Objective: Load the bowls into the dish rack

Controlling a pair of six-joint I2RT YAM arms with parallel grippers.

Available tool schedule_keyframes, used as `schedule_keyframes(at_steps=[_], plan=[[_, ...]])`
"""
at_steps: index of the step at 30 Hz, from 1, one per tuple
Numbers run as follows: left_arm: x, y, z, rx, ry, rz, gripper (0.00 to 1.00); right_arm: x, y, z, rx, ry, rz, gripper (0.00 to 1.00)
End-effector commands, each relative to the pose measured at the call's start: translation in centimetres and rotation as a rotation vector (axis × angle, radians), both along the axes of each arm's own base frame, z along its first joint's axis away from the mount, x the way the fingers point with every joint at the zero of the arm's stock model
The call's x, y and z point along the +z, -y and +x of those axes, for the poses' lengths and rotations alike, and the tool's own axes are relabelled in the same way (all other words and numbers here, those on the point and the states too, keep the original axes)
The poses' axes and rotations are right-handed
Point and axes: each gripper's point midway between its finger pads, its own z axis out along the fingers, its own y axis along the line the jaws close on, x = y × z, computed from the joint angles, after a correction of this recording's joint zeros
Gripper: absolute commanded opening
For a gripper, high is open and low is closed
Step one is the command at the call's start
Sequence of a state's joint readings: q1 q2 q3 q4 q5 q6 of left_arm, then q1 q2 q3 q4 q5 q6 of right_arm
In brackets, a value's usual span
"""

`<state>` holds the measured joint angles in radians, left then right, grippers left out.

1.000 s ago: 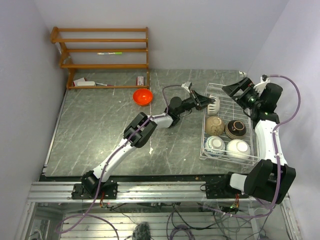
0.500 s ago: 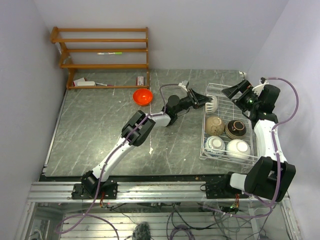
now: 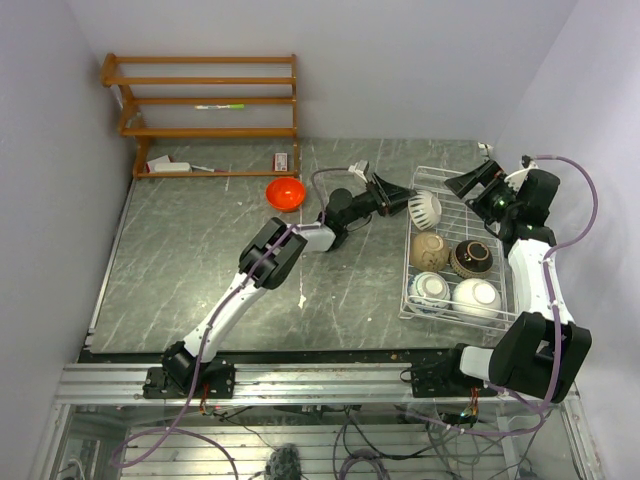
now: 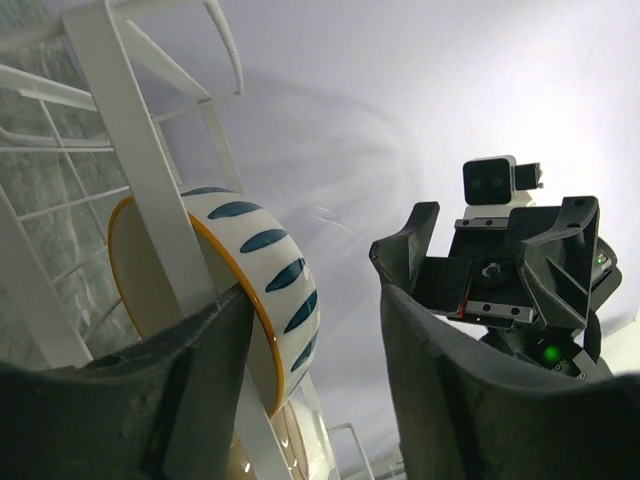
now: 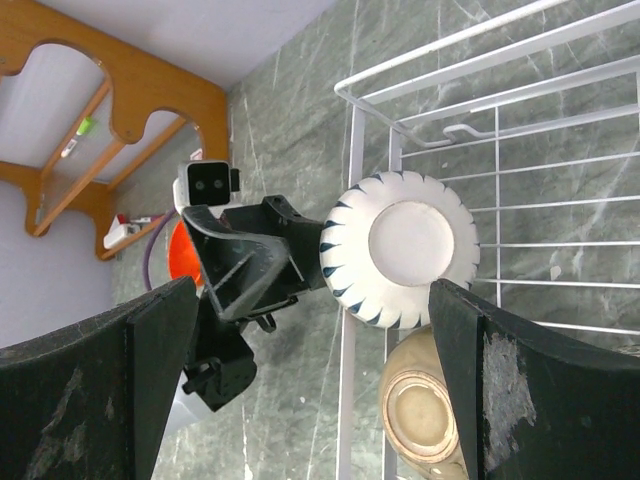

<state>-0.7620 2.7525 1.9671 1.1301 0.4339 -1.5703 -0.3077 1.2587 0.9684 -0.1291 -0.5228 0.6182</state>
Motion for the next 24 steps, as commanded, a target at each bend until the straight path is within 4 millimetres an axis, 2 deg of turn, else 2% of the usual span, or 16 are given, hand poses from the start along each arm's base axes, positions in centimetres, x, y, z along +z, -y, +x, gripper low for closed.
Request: schedule_keyframes(at_steps=[1, 5, 7, 19, 24], plan=[[3.0, -0.3, -0.2, 0.003, 0.073, -0.018, 0.69, -0.8, 0.6, -0.2, -0.016, -0.017, -0.019, 1.00], [3.3, -0.5, -0.3, 0.002, 0.083, -0.005, 0.94, -0.7, 0.7, -0.2, -0.017, -0.017, -0.029, 1.00], [3.2, -0.9, 0.0, 0.016, 0.087, 0.023, 0.99, -0.8, 0.8, -0.2, -0.019, -0.023, -0.036, 1.00], [0.3, -1.8, 0.1, 0.040, 0.065, 0.204, 0.99, -1.6, 1.1, -0.6, -0.043, -0.058, -0.047, 1.00], [0.2, -2.6, 0.4, 0.064, 0.078, 0.265, 0.99, -1.4, 1.2, -0.7, -0.047, -0.055, -0.053, 1.00]])
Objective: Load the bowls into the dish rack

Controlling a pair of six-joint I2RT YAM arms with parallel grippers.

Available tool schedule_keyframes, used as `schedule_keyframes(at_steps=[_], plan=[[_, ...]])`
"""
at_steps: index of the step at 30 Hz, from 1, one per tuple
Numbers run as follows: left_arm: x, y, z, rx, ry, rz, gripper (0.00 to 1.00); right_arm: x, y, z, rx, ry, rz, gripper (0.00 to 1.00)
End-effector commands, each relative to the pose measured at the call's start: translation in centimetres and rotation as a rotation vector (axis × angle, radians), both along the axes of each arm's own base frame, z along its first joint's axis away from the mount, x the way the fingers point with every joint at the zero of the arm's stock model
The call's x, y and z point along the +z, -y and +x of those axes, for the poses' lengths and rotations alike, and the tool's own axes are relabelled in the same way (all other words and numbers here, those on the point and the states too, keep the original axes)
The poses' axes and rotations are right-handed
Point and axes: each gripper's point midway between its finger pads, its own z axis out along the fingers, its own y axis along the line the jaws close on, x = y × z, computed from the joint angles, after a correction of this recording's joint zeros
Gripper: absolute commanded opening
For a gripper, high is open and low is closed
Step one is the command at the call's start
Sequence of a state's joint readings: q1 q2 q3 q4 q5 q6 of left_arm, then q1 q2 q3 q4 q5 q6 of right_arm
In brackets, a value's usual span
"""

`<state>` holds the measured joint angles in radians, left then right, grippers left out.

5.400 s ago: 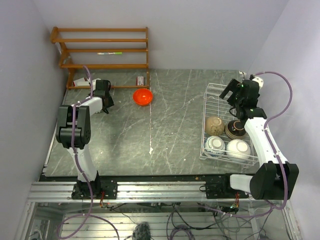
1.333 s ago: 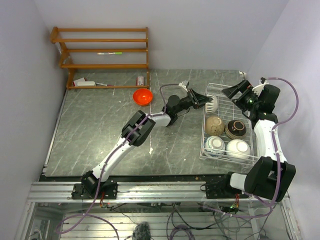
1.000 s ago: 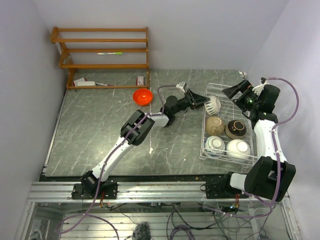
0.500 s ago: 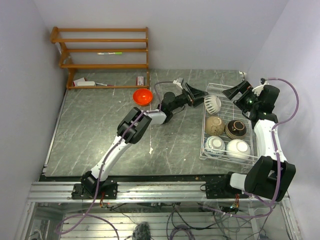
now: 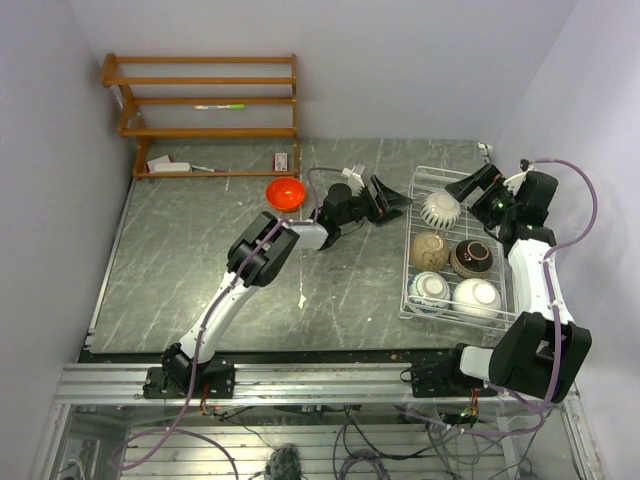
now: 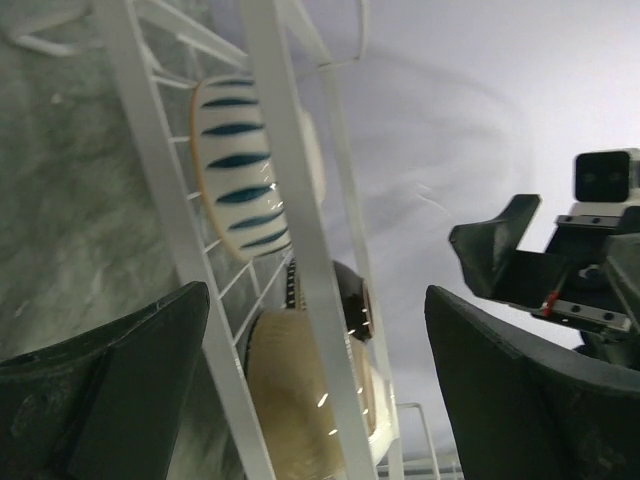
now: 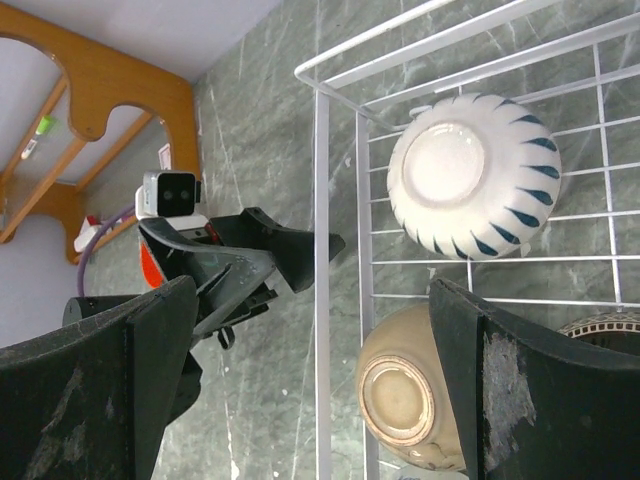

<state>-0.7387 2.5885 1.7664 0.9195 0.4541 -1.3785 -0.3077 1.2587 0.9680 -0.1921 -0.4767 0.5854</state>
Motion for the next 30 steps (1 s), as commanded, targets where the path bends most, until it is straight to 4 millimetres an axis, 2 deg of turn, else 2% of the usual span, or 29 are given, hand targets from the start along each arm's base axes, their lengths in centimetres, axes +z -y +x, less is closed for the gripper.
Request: schedule_keyframes(at_steps=[1, 4, 8, 12, 13, 17, 23, 26, 30], plan=[[3.2, -1.0, 0.4, 0.017, 0.087, 0.038, 0.99, 0.1, 0.6, -0.1, -0.018, 0.004, -0.025, 1.00], [4.2, -1.8, 0.6, 0.028, 0.117, 0.059, 0.99, -0.2, 1.0, -0.1, -0.039, -0.010, -0.032, 1.00], [5.9, -3.3, 0.8, 0.044, 0.172, 0.128, 0.99, -1.0, 2.4, 0.0, -0.118, -0.057, -0.054, 1.00], [7.0, -5.6, 1.0, 0.083, 0.235, 0.260, 0.99, -2.4, 3.4, 0.3, -0.165, -0.107, -0.070, 1.00], [7.3, -6.4, 1.2, 0.102, 0.251, 0.299, 0.99, -2.1, 3.7, 0.7, -0.178, -0.101, -0.081, 1.00], [7.4, -10.6, 2.1, 0.196, 0.300, 0.504, 0.99, -2.2, 3.8, 1.5, -0.200, -0.111, -0.124, 1.00], [5.9, -19.8, 3.9, 0.396, 0.299, 0.818, 0.99, -2.3, 2.4, 3.4, -0.267, -0.180, -0.376, 1.00], [4.8, -23.6, 4.3, 0.459, 0.280, 0.945, 0.99, -3.8, 2.6, 4.3, -0.267, -0.234, -0.429, 1.00], [4.1, -26.9, 4.4, 0.503, 0.266, 1.023, 0.99, -6.1, 3.7, 4.8, -0.292, -0.307, -0.504, 1.00]])
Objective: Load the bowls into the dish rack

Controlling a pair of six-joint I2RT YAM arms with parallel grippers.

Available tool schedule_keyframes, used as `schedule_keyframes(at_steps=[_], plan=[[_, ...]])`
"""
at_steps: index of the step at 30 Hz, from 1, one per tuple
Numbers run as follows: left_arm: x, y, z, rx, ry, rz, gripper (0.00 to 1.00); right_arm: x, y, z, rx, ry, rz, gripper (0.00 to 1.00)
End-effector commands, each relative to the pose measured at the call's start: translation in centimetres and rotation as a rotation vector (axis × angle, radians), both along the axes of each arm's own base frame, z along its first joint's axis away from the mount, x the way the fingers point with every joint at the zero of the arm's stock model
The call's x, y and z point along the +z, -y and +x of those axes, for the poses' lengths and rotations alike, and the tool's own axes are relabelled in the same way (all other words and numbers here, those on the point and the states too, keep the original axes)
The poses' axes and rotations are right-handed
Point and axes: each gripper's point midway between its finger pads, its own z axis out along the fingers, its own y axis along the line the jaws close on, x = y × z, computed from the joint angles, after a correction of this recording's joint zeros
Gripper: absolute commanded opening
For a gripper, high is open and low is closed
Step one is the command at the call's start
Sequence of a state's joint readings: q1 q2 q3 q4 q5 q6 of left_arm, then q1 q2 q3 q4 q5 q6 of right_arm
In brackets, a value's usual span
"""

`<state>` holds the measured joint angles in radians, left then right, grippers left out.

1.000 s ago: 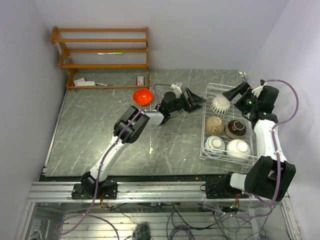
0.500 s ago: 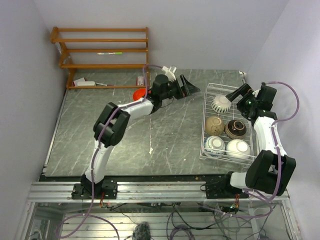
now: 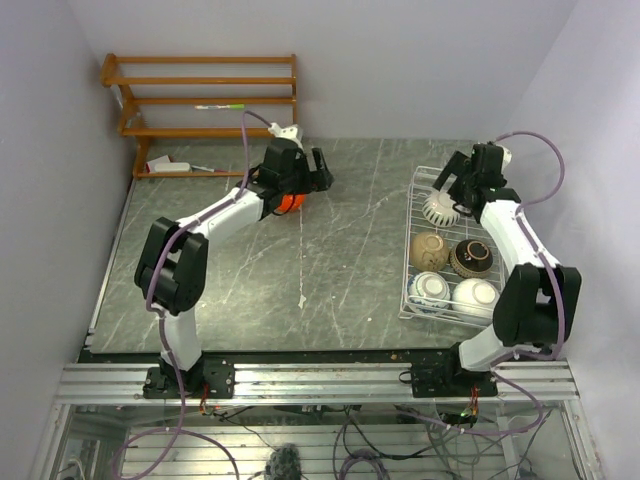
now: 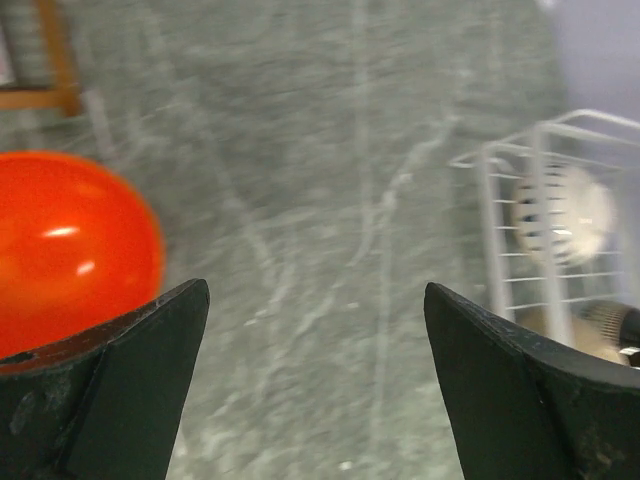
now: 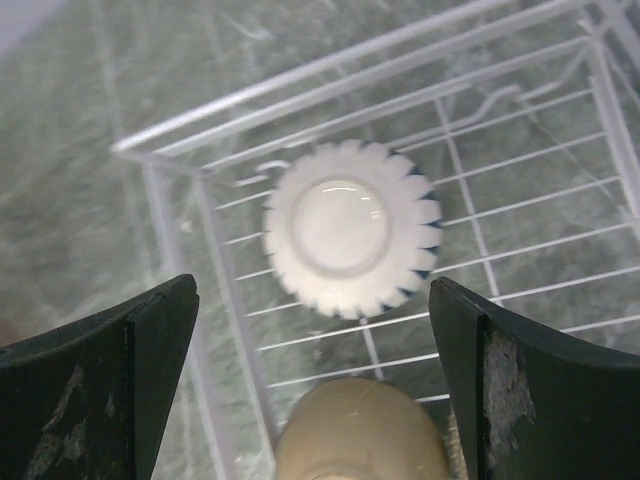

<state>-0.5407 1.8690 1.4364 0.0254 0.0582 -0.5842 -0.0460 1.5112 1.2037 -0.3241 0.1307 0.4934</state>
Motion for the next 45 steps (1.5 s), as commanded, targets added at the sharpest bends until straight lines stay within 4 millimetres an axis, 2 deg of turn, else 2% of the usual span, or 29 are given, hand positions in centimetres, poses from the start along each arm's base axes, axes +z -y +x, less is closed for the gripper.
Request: schedule_keyframes(at_steps=[1, 6, 14, 18, 24, 35, 43, 45], plan=[[-2.2, -5.6, 0.0, 0.109, -0.013, 0.181, 0.99, -2.9, 3.1, -0.3, -0.095, -0.126, -0.152, 1.00], [-2.6, -7.2, 0.2, 0.119, -0.018, 0.159, 0.99, -4.3, 3.5, 0.4, -0.104, -0.190, -0.238, 1.00], [-2.7, -7.0, 0.6, 0.101, -0.009, 0.152, 0.99, -6.6, 2.3, 1.5, -0.046, -0.216, -0.241, 1.00], [-3.1, -6.9, 0.5, 0.093, -0.013, 0.152, 1.00, -8.2, 2.4, 1.4, -0.054, -0.261, -0.252, 1.00], [-3.4, -7.2, 0.4, 0.093, -0.016, 0.161, 1.00, -9.2, 4.6, -0.2, -0.183, -0.314, -0.316, 1.00], [-2.1, -7.9, 0.0, 0.085, 0.010, 0.182, 0.99, -8.0, 9.4, -3.1, -0.401, -0.308, -0.367, 1.00], [-1.1, -8.3, -0.4, 0.086, 0.032, 0.185, 0.99, -7.6, 12.0, -4.0, -0.479, -0.299, -0.365, 1.00], [-0.8, -8.3, -0.4, 0.084, 0.040, 0.189, 0.99, -7.6, 11.9, -3.8, -0.463, -0.290, -0.325, 1.00]])
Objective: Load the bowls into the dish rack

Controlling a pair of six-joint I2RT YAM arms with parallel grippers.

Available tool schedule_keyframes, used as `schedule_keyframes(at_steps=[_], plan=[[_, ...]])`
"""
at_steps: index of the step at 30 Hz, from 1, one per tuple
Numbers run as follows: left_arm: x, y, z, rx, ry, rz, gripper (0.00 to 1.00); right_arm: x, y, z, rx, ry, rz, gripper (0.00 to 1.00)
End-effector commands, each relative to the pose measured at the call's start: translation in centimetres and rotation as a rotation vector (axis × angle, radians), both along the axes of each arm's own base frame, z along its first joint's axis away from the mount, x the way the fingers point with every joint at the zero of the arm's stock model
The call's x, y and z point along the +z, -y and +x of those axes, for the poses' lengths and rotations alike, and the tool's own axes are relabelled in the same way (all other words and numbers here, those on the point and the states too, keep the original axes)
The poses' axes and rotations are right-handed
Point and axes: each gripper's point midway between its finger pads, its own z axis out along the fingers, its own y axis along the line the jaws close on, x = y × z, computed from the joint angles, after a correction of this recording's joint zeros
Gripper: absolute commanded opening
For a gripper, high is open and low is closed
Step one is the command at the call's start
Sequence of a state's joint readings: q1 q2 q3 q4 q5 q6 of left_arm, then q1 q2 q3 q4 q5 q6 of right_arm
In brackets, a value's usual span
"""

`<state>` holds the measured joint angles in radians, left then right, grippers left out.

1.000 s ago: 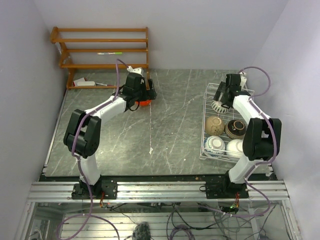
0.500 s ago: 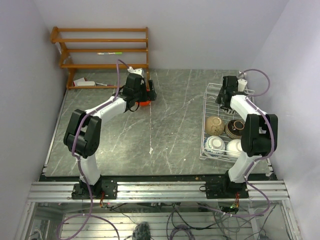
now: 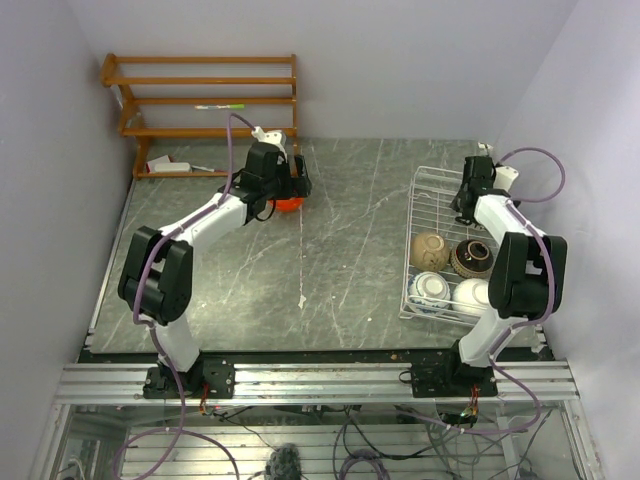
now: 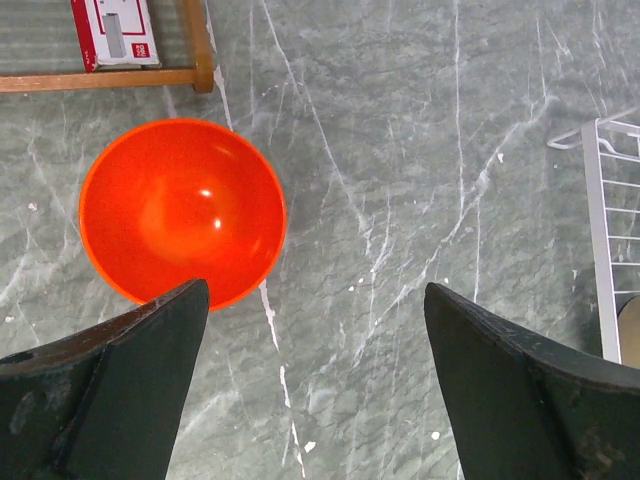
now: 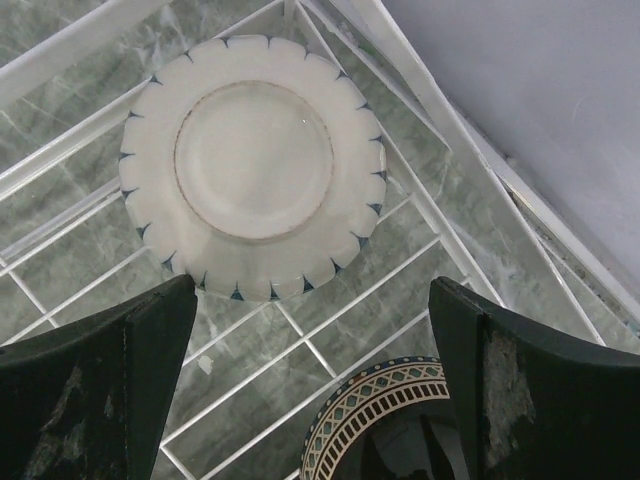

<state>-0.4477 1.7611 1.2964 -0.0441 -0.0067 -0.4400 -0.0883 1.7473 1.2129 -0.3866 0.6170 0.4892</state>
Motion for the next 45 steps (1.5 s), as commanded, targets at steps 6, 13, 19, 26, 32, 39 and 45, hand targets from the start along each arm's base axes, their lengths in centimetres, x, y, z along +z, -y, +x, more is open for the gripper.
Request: schedule_keyframes(at_steps=[6, 13, 19, 26, 32, 39, 45], plan=[[1.8, -0.7, 0.6, -0.008, 0.063, 0.034, 0.99, 3.0, -1.7, 0.6, 0.130, 0.164, 0.131, 1.00], [0.2, -1.2, 2.3, 0.018, 0.054, 0.109, 0.98, 8.8, -6.9, 1.2, 0.374, 0.325, 0.252, 1.00], [-3.5, -0.1, 3.5, -0.025, -0.016, 0.152, 0.86, 12.8, -9.8, -0.2, 0.488, 0.433, 0.328, 1.00], [-7.2, 0.5, 4.5, -0.013, -0.062, 0.289, 0.83, 15.1, -12.2, -1.1, 0.588, 0.500, 0.402, 1.00], [-9.1, 1.0, 4.7, 0.024, -0.072, 0.408, 0.81, 14.6, -12.5, -1.3, 0.601, 0.484, 0.396, 1.00], [-11.0, 0.4, 4.6, 0.042, -0.095, 0.509, 0.67, 14.4, -12.9, -1.5, 0.609, 0.473, 0.396, 1.00], [-11.7, -0.4, 4.2, 0.067, -0.101, 0.553, 0.50, 14.3, -12.9, -1.6, 0.608, 0.472, 0.397, 1.00]])
